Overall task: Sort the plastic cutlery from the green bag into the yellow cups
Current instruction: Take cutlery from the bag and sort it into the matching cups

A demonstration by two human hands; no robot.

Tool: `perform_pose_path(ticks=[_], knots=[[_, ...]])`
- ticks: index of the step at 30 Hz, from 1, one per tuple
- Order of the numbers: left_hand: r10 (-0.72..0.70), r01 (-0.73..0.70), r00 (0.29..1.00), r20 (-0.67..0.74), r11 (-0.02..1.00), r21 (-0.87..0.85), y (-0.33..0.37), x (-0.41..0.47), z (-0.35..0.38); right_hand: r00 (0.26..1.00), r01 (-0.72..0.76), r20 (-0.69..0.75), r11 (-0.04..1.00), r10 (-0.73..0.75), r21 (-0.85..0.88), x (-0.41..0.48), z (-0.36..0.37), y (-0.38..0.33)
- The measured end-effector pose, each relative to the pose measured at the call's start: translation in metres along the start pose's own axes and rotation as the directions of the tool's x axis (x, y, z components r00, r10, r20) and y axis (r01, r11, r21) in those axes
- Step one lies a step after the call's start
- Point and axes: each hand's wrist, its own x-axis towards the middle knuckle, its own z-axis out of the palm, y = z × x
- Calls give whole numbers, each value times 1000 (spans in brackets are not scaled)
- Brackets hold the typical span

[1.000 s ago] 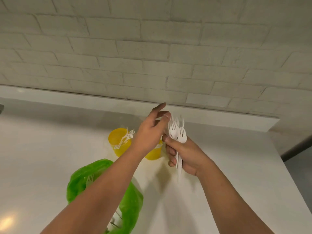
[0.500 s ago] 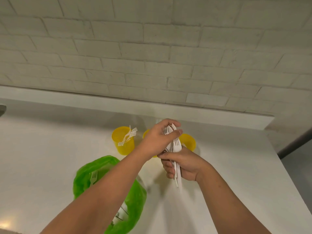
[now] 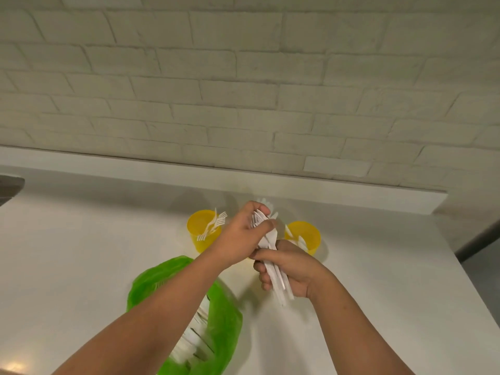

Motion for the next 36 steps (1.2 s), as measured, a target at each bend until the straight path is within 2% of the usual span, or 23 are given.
perform_pose_path(ticks=[4, 6, 8, 10, 12, 14, 16, 18, 20, 23, 27, 31, 36], knots=[[9, -9, 990, -139, 1000, 1, -12, 4, -5, 983, 66, -155, 975, -100, -212, 0, 17, 10], [2, -7, 983, -185, 1000, -26, -13, 8, -1, 964, 87, -224, 962, -147, -258, 6, 19, 11], [15, -24, 985, -169, 998, -51, -6, 11, 1, 955, 85, -257, 968, -148, -238, 8, 18, 8], [45, -51, 997, -63, 995, -85, 2, 11, -4, 962, 91, -237, 976, -137, -198, 3, 16, 4], [46, -26, 996, 76, 969, -247, 4, 8, -14, 973, 126, -175, 981, -150, -146, -7, 12, 3], [-17, 70, 991, 135, 914, -400, -3, 2, -21, 975, 197, -88, 977, -203, -76, -15, 5, 5], [-35, 100, 978, 206, 945, -312, -6, -9, -21, 967, 249, -51, 968, -250, -21, -19, 0, 8], [-82, 149, 958, 273, 961, -235, -10, -20, -9, 960, 270, -74, 963, -269, -2, -23, -4, 13], [-124, 206, 958, 257, 925, -320, -13, -27, 6, 957, 274, -112, 960, -267, 57, -26, -5, 19], [-123, 169, 981, 149, 922, -350, -18, -28, 25, 951, 294, -154, 938, -267, 185, -28, -8, 27], [-163, 166, 986, 41, 913, -372, -20, -20, 38, 910, 371, -264, 912, -320, 175, -15, -10, 32], [-165, 208, 976, 140, 897, -390, -20, -22, 29, 877, 374, -349, 925, -329, 68, -3, 0, 32], [-203, 270, 957, 207, 886, -377, -32, -23, -1, 938, 298, -238, 939, -254, 174, 4, 15, 31]])
